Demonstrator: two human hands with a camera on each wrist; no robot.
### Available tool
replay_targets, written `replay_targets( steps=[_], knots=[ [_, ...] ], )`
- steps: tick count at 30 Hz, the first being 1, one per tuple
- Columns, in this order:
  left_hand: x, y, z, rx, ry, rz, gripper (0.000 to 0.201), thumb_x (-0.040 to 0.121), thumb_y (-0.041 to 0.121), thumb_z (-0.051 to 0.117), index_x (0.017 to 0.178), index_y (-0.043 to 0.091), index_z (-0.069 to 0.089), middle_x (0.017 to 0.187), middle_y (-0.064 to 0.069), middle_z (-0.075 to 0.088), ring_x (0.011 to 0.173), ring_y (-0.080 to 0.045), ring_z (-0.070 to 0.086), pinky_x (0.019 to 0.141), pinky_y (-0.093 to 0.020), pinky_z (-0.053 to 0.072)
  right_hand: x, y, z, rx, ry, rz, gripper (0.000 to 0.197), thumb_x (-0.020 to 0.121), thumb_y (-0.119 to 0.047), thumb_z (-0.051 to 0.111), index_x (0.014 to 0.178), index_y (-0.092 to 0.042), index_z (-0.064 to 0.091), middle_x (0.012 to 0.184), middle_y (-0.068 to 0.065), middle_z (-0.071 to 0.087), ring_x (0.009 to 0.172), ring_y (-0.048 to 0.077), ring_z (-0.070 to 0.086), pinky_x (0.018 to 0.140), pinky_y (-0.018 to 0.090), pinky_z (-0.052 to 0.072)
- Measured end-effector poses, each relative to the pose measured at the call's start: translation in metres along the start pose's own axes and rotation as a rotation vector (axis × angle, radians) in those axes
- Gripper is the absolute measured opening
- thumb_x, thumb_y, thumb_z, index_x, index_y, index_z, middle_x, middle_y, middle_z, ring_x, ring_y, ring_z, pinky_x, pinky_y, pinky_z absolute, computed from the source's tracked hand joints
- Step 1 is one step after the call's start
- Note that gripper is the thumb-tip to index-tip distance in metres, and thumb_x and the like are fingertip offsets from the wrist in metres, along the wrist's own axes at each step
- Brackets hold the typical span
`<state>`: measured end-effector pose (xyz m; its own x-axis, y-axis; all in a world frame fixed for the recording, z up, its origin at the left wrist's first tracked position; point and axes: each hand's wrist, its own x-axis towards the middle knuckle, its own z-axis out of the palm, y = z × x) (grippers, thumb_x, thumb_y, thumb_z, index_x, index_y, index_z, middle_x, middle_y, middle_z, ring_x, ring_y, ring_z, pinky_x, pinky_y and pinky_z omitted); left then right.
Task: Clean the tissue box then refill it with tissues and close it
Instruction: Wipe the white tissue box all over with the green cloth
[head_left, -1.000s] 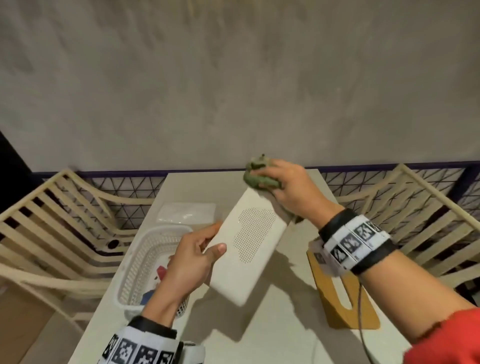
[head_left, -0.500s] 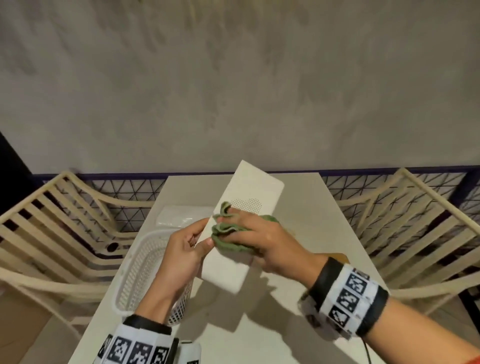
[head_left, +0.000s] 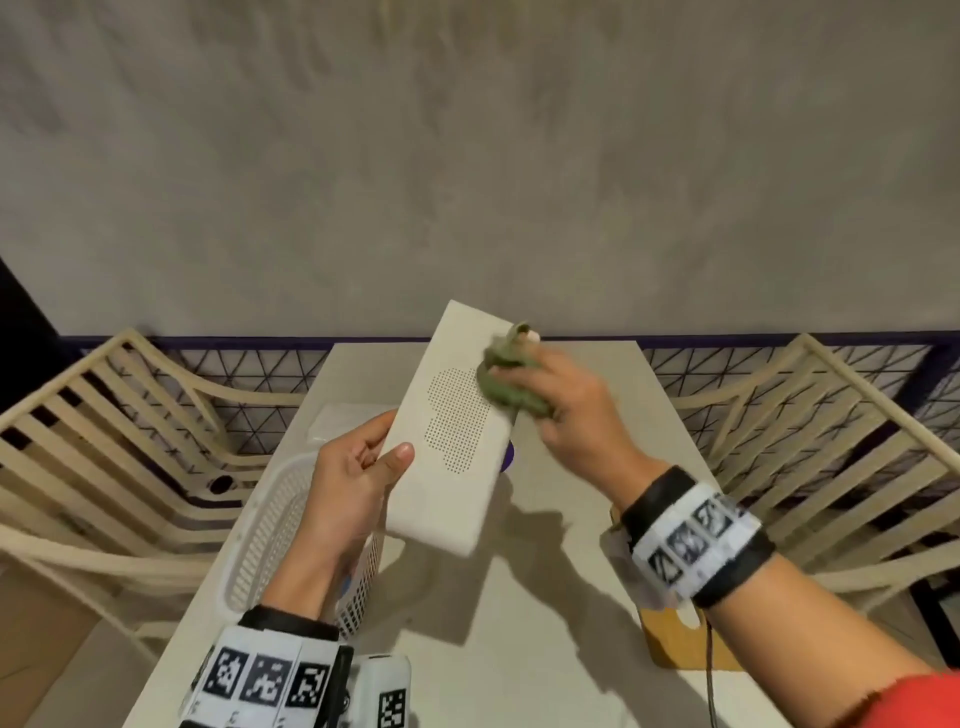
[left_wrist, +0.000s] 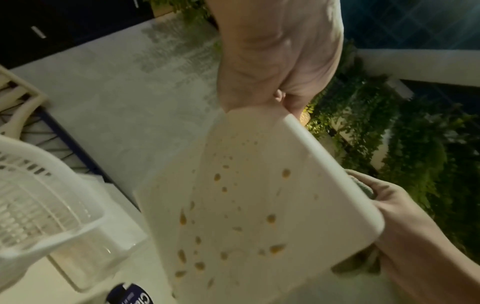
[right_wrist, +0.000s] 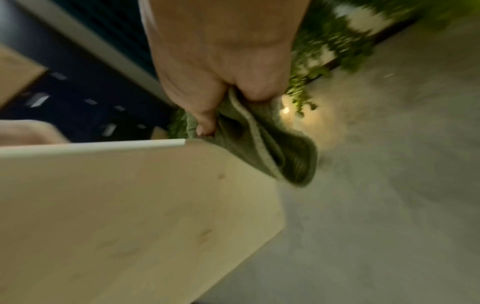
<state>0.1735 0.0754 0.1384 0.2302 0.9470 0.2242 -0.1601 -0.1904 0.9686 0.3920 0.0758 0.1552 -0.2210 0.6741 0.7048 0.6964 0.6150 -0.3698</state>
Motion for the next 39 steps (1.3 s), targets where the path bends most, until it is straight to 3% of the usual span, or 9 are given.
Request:
replay_targets(
  steps=[3,8,11,13,19,24,30,35,39],
  knots=[
    [0.001,-0.003,-0.002,-0.01,0.032,-0.005,0.037,0.083,-0.01,0.051,0.103,0.017,0.066,0.086,0.004,0.077,0.076,-0.01,0.07,0.067,-0.024,0.057,-0.04,-0.026,0.022,0.073,-0.223,-0.271,0.032,0.085,0.008,0.047,0.107,-0.001,0.068,0.128,0.017,0.057,0.128,0.026,0.046,0.11,0.032,0.035],
    [-0.01,-0.002,0.01,0.061,-0.048,-0.004,0.035,0.083,-0.003,0.059,0.099,0.027,0.068,0.091,0.008,0.076,0.085,-0.011,0.071,0.072,-0.026,0.056,0.024,0.013,-0.014,-0.066,-0.025,0.136,0.027,0.078,-0.008,0.065,0.105,-0.006,0.071,0.122,0.018,0.062,0.116,0.031,0.057,0.103,0.028,0.038],
    [-0.008,0.0,0.016,0.059,-0.032,-0.017,0.03,0.076,0.008,0.06,0.092,0.03,0.073,0.093,0.002,0.076,0.088,-0.02,0.07,0.079,-0.039,0.054,0.033,-0.013,0.015,0.021,-0.139,0.006,0.031,0.074,-0.005,0.075,0.105,-0.002,0.07,0.12,0.021,0.062,0.116,0.026,0.053,0.105,0.014,0.031],
    [-0.007,0.0,0.009,0.039,0.005,-0.021,0.03,0.077,0.004,0.06,0.095,0.025,0.072,0.094,-0.002,0.076,0.09,-0.023,0.068,0.082,-0.043,0.051,0.005,-0.032,0.025,0.068,-0.246,-0.173,0.027,0.082,-0.016,0.069,0.107,-0.004,0.07,0.124,0.018,0.061,0.121,0.023,0.05,0.108,0.02,0.033],
    [-0.017,-0.001,0.007,0.119,-0.015,0.011,0.033,0.084,-0.001,0.058,0.097,0.028,0.068,0.095,0.006,0.076,0.089,-0.015,0.07,0.076,-0.031,0.053,0.024,0.002,-0.004,-0.026,-0.097,0.098,0.034,0.075,-0.024,0.065,0.102,-0.004,0.072,0.117,0.017,0.065,0.113,0.029,0.059,0.1,0.023,0.039],
    [-0.012,-0.002,0.003,0.053,0.016,0.028,0.031,0.081,0.0,0.059,0.1,0.024,0.068,0.094,0.004,0.076,0.089,-0.019,0.068,0.075,-0.029,0.055,-0.018,-0.032,0.027,0.079,-0.216,-0.178,0.038,0.094,-0.034,0.048,0.111,-0.007,0.068,0.128,0.014,0.059,0.124,0.027,0.05,0.108,0.032,0.037],
    [-0.027,-0.007,-0.003,0.089,-0.139,0.037,0.04,0.07,0.03,0.067,0.109,0.025,0.07,0.108,-0.002,0.073,0.099,-0.017,0.069,0.077,-0.025,0.054,0.021,0.005,-0.015,0.044,0.048,0.233,0.026,0.08,-0.01,0.066,0.106,-0.009,0.071,0.113,0.008,0.067,0.105,0.017,0.06,0.091,0.014,0.038],
    [-0.035,0.008,-0.023,0.017,-0.173,-0.001,0.043,0.083,-0.017,0.047,0.096,0.013,0.075,0.094,-0.002,0.076,0.082,-0.014,0.072,0.063,-0.021,0.056,0.062,0.0,-0.068,0.638,-0.328,0.493,0.037,0.086,-0.009,0.062,0.121,-0.021,0.056,0.103,-0.019,0.067,0.091,-0.004,0.062,0.084,0.015,0.047],
    [-0.033,-0.003,-0.031,0.017,-0.202,-0.022,0.056,0.082,-0.021,0.042,0.085,0.021,0.078,0.079,-0.002,0.076,0.065,-0.011,0.069,0.05,-0.015,0.051,0.062,-0.021,-0.08,0.58,-0.488,0.274,0.031,0.083,-0.008,0.061,0.111,-0.018,0.056,0.112,0.003,0.062,0.094,-0.001,0.058,0.082,0.011,0.045]
  ],
)
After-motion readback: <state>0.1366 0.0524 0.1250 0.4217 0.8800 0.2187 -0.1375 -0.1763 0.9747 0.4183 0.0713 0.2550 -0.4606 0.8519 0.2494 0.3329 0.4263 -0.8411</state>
